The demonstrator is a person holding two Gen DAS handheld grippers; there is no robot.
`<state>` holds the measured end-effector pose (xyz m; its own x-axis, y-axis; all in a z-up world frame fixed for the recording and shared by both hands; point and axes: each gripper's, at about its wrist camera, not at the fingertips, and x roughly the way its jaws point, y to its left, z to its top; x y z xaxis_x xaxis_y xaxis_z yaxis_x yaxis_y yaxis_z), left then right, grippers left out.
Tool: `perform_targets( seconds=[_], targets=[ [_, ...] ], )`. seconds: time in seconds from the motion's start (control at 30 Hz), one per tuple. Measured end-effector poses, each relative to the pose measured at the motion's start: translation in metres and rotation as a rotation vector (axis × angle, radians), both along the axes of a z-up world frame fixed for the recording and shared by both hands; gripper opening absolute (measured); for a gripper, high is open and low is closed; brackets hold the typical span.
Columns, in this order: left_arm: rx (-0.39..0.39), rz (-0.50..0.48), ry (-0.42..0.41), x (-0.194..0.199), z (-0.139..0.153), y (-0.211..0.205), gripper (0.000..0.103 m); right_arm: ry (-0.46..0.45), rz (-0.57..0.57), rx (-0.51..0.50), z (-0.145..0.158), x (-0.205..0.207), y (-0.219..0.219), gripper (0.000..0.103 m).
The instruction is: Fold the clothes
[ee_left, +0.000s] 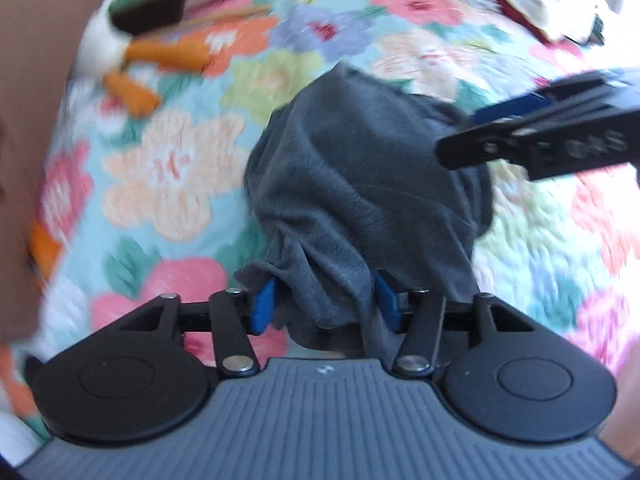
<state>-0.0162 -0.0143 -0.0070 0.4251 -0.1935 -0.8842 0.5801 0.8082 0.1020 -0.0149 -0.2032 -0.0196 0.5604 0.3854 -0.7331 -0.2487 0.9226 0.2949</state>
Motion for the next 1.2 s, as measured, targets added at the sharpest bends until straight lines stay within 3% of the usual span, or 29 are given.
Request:
perform_targets(
  seconds=[0.2, 0.3, 0.43, 0.6, 0.7, 0.9, 1.03, 1.07, 1.13, 1.2],
  targets=[
    [0.073, -0.130, -0.015, -0.027, 0.071, 0.027, 0.052, -0.068, 0.089, 0.043, 0.020, -0.017, 0.012, 0.057],
    [0.137, -0.129, -0.003, -0.037, 0.090, 0.039, 0.053, -0.064, 0.122, 0.050, 0.019, -0.018, 0.028, 0.068],
    [0.181, -0.148, 0.002, -0.043, 0.091, 0.047, 0.055, -0.045, 0.122, 0.034, 0.013, -0.016, 0.048, 0.077],
    [0.145, -0.176, -0.023, -0.038, 0.079, 0.038, 0.055, -0.071, 0.106, 0.039, -0.001, -0.033, 0.047, 0.079],
    [0.126, -0.123, -0.040, -0.035, 0.076, 0.034, 0.061, -0.095, 0.093, 0.058, -0.003, -0.045, 0.045, 0.079],
    [0.057, -0.039, -0.084, -0.041, 0.058, 0.027, 0.069, -0.166, 0.069, 0.022, 0.000, -0.060, 0.049, 0.092],
    [0.033, 0.053, -0.082, -0.053, 0.033, 0.020, 0.070, -0.094, 0.081, -0.029, -0.011, -0.048, 0.053, 0.094],
    [0.048, 0.028, -0.080, -0.056, 0.031, 0.020, 0.070, -0.083, 0.095, -0.023, -0.013, -0.046, 0.053, 0.094],
    [0.077, 0.113, -0.111, -0.061, 0.032, 0.029, 0.070, -0.085, 0.113, 0.010, -0.016, -0.047, 0.052, 0.094],
    [0.039, 0.251, 0.069, -0.057, 0.034, 0.047, 0.070, -0.088, 0.110, 0.040, -0.015, -0.048, 0.052, 0.094]
  ],
)
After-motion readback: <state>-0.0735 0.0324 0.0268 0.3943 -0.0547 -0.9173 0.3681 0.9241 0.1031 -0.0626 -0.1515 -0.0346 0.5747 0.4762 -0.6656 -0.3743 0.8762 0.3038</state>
